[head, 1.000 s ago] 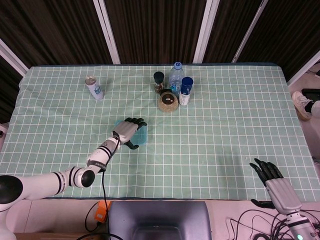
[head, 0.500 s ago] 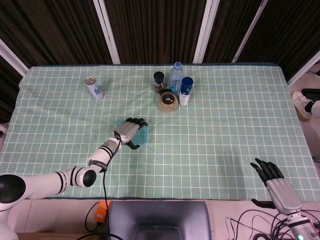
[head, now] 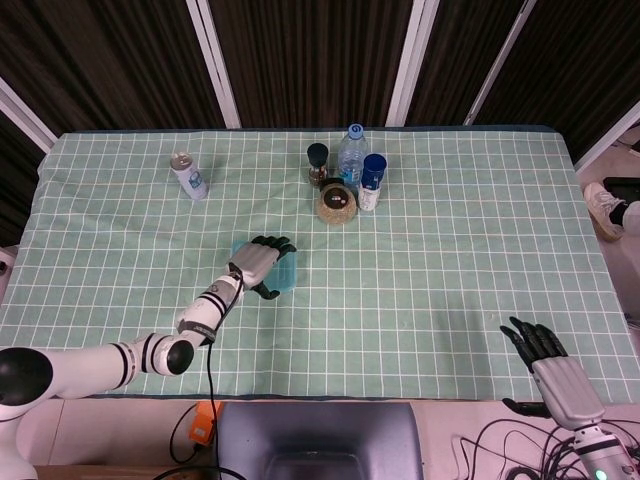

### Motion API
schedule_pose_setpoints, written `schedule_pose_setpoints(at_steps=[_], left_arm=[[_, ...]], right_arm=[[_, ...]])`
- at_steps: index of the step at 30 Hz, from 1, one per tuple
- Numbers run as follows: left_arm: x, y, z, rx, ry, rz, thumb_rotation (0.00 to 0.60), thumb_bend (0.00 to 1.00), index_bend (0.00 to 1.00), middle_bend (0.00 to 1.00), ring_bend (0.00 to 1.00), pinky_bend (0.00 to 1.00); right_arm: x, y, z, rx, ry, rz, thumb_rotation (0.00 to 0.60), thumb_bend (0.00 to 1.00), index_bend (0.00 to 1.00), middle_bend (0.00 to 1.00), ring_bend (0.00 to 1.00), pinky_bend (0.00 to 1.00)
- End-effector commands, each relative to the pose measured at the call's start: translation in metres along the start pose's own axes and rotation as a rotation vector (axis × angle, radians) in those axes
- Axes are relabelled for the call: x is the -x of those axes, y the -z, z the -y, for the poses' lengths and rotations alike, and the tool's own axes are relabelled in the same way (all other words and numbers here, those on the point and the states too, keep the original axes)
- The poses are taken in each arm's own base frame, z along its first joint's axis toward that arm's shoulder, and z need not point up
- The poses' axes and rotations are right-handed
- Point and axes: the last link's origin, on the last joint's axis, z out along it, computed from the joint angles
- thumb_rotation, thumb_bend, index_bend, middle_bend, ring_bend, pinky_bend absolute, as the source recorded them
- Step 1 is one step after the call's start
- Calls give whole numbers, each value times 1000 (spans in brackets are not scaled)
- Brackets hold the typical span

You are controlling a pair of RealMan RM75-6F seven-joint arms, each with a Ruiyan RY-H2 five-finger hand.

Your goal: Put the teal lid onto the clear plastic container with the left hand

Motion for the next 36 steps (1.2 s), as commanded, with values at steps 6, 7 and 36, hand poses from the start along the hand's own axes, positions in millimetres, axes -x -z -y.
schedule_pose_setpoints(at_steps=[6, 7, 36], left_arm=[[1, 0, -3, -5, -7, 7, 600, 277, 167, 251, 746, 821], [2, 0, -3, -6, -8, 7, 600, 277, 167, 251, 746, 820], [6, 2, 6, -26, -9, 27, 600, 275, 172, 253, 668, 663]], right_arm=[[-1, 1, 0, -1, -2, -1, 600, 189, 0, 0, 0, 0], [-1, 1, 0, -1, -2, -1, 600, 189, 0, 0, 0, 0], [0, 1, 0, 0, 0, 2, 600, 189, 0, 0, 0, 0]])
